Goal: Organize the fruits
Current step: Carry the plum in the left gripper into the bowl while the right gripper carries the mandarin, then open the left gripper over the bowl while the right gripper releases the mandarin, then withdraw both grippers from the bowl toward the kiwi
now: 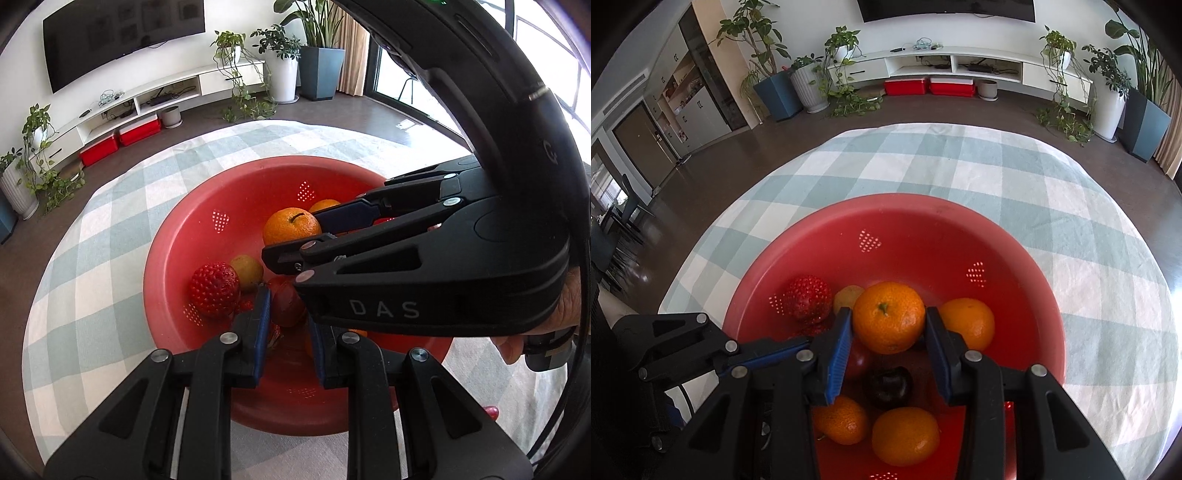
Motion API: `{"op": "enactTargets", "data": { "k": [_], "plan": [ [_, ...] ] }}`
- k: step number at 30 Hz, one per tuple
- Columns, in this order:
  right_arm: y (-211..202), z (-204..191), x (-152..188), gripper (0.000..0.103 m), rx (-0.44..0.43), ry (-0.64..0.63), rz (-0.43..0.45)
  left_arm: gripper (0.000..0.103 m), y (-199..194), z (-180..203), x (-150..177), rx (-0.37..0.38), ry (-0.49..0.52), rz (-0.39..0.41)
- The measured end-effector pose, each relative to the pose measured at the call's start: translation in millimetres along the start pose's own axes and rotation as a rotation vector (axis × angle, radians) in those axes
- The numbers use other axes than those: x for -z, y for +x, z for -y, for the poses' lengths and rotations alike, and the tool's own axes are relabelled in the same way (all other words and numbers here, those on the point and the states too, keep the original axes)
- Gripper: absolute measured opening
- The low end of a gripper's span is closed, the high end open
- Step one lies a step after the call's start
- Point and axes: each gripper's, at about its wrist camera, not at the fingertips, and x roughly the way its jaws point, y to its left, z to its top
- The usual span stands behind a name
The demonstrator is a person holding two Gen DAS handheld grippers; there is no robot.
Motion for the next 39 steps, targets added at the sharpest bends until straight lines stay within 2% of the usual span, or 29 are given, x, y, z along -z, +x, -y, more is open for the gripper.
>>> {"op": "enactTargets", "data": {
  "k": [8, 13, 16, 18, 20, 23, 25, 30, 33, 39],
  "plan": [
    [1, -2, 4, 0.044, 0.001, -0.006, -0.011, 0.020, 1, 1, -1, -0.005, -0.002, -0.003],
    [-1, -5, 8, 0.047, 0.003, -0.020, -0.008, 0.024, 0, 1, -1, 0.000, -0.005, -0.003],
    [-6, -6, 10, 0.047, 0.005, -0.021, 0.001, 0.034, -2, 2, -1, 0.001, -0.004, 0.001],
    [-13, -5, 12, 0.048, 0.008, -0.018, 0.014, 0.063, -5, 2, 0, 0.000, -0.006, 0.017],
    [-24, -5, 14, 0.051, 0.007, -0.016, 0.036, 0.072, -9, 2, 0, -0.015, -0.011, 0.031],
    [-41, -4, 18, 0.056, 0.011, -0.007, 0.073, 0.072, -13, 1, 1, -0.020, -0.022, 0.032],
    [-56, -4, 22, 0.059, 0.013, -0.003, 0.103, 0.076, -17, 3, 2, -0.027, -0.021, 0.037],
    [-98, 3, 39, 0.083, 0.007, 0.043, 0.210, 0.098, -37, 14, 8, -0.058, -0.023, 0.071],
    [-122, 9, 54, 0.094, -0.001, 0.095, 0.276, 0.103, -48, 21, 14, -0.088, -0.026, 0.084],
    [-147, 16, 83, 0.095, -0.012, 0.149, 0.310, 0.103, -70, 40, 29, -0.125, -0.033, 0.106]
  ]
}}
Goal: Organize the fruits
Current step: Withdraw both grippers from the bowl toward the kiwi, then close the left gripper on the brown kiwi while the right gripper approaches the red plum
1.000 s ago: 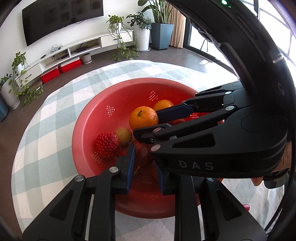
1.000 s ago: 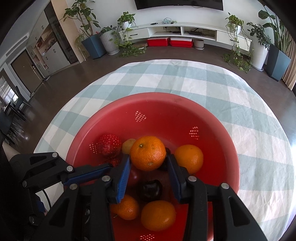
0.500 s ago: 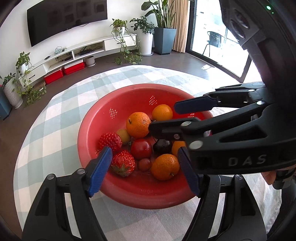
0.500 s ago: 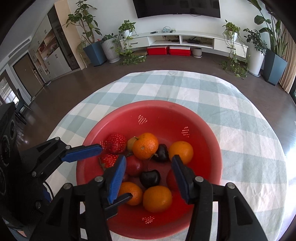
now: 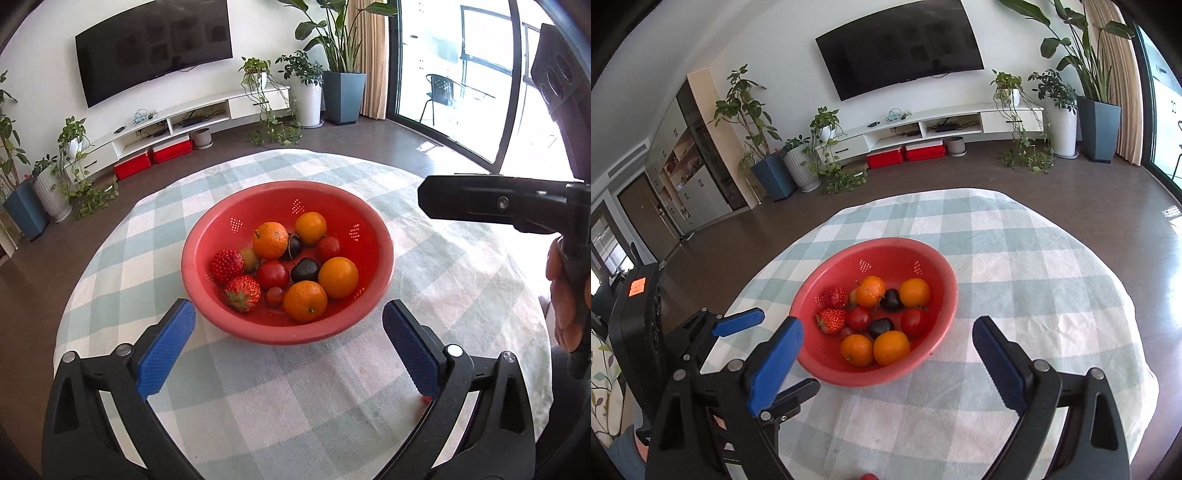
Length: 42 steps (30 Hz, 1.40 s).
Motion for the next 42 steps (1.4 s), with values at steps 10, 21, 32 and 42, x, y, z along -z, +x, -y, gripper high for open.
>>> {"op": "enactTargets", "data": {
  "k": [10, 21, 32, 42],
  "plan": [
    [-31, 2, 52, 0.095, 0.028, -0.007, -0.013, 0.103, -39, 29, 33, -0.009, -0.001, -0.006],
    [-49, 14, 116, 0.088, 0.049, 0.046, -0.067, 0.103, -39, 51, 86, 0.046, -0.011, -0.111],
    [-45, 16, 133, 0.077, 0.047, 0.043, -0.116, 0.064, -5, 89, 95, 0.168, 0.084, -0.213],
    [-38, 16, 136, 0.075, 0.042, 0.032, -0.150, 0.030, 3, 103, 95, 0.194, 0.117, -0.225]
  ]
}}
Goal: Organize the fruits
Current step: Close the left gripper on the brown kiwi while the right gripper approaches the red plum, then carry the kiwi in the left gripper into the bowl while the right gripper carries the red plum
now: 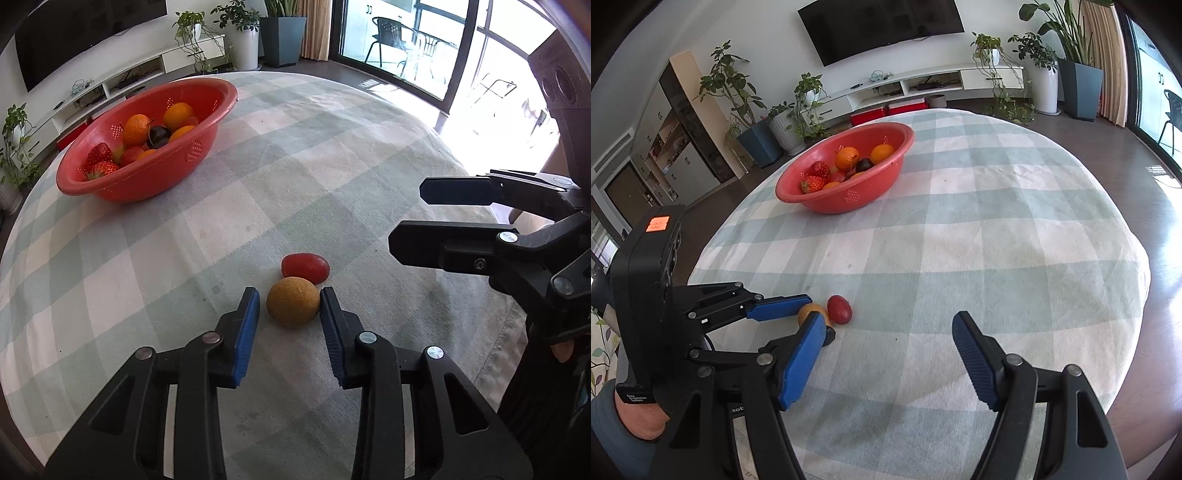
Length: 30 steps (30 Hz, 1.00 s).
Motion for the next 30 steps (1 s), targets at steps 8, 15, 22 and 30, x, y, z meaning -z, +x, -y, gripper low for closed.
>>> {"op": "enactTargets", "data": {
  "k": [8, 15, 22, 30],
  "plan": [
    [25, -20, -4, 0.066, -0.006, -0.123, -0.082, 0.027, -20, -16, 7, 0.001, -0.043, 0.034],
    [50, -36, -9, 0.058, -0.003, -0.231, -0.136, 0.027, -43, -47, 18, -0.034, -0.113, 0.058],
    [64, -47, -14, 0.047, 0.015, -0.314, -0.168, 0.027, -47, -60, 26, -0.042, -0.148, 0.062],
    [65, -61, -11, 0.025, 0.036, -0.408, -0.202, 0.027, -46, -63, 26, -0.044, -0.162, 0.065]
  ]
}}
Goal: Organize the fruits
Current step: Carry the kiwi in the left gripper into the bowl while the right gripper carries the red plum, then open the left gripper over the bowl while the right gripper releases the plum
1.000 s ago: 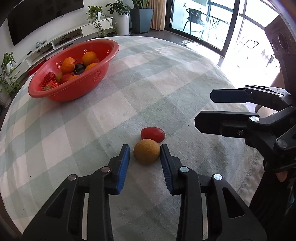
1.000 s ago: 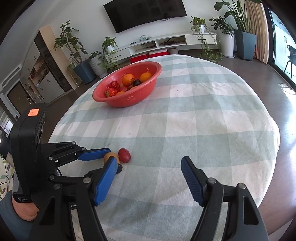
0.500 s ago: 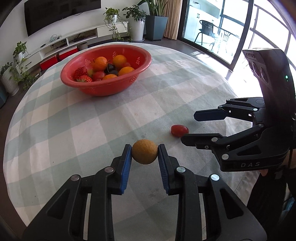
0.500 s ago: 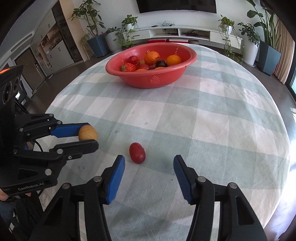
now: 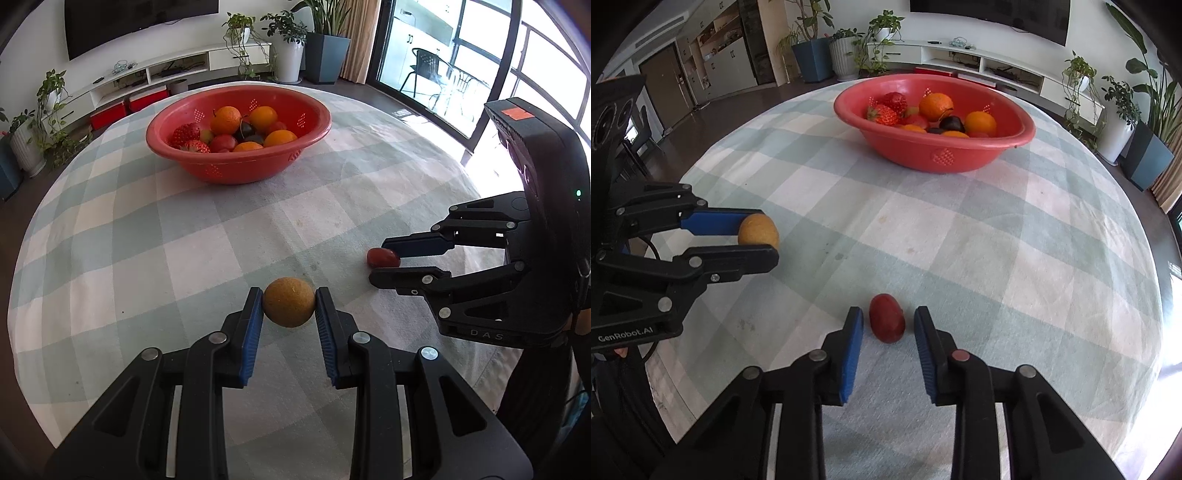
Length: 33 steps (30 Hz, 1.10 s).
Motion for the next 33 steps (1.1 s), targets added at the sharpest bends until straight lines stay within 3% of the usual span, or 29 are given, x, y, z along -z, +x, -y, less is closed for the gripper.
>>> {"op": "enactTargets", "data": {
  "k": [2, 8, 14, 24, 29, 33],
  "plan": [
    [0, -2, -2, 0.021, -0.004, -0.007, -0.005, 0.027, 0, 0, 0, -0.001, -0.002, 0.000],
    [-1, -6, -7, 0.020, -0.008, -0.023, -0.006, 0.027, -2, -3, -3, -0.005, -0.006, 0.005],
    [-26, 0, -23, 0.020, -0.032, 0.003, 0.063, 0.027, -7, -8, -17, -0.013, -0.005, 0.027],
    [-50, 38, -109, 0.020, -0.022, 0.053, 0.203, 0.027, -6, -30, -90, -0.067, 0.026, 0.095],
    [-17, 60, -145, 0.020, -0.004, 0.086, 0.167, 0.027, 15, -46, -131, -0.092, 0.026, 0.101],
    [5, 68, -153, 0.020, 0.006, 0.095, 0.134, 0.027, 39, -57, -151, -0.103, 0.008, 0.092]
  ]
}}
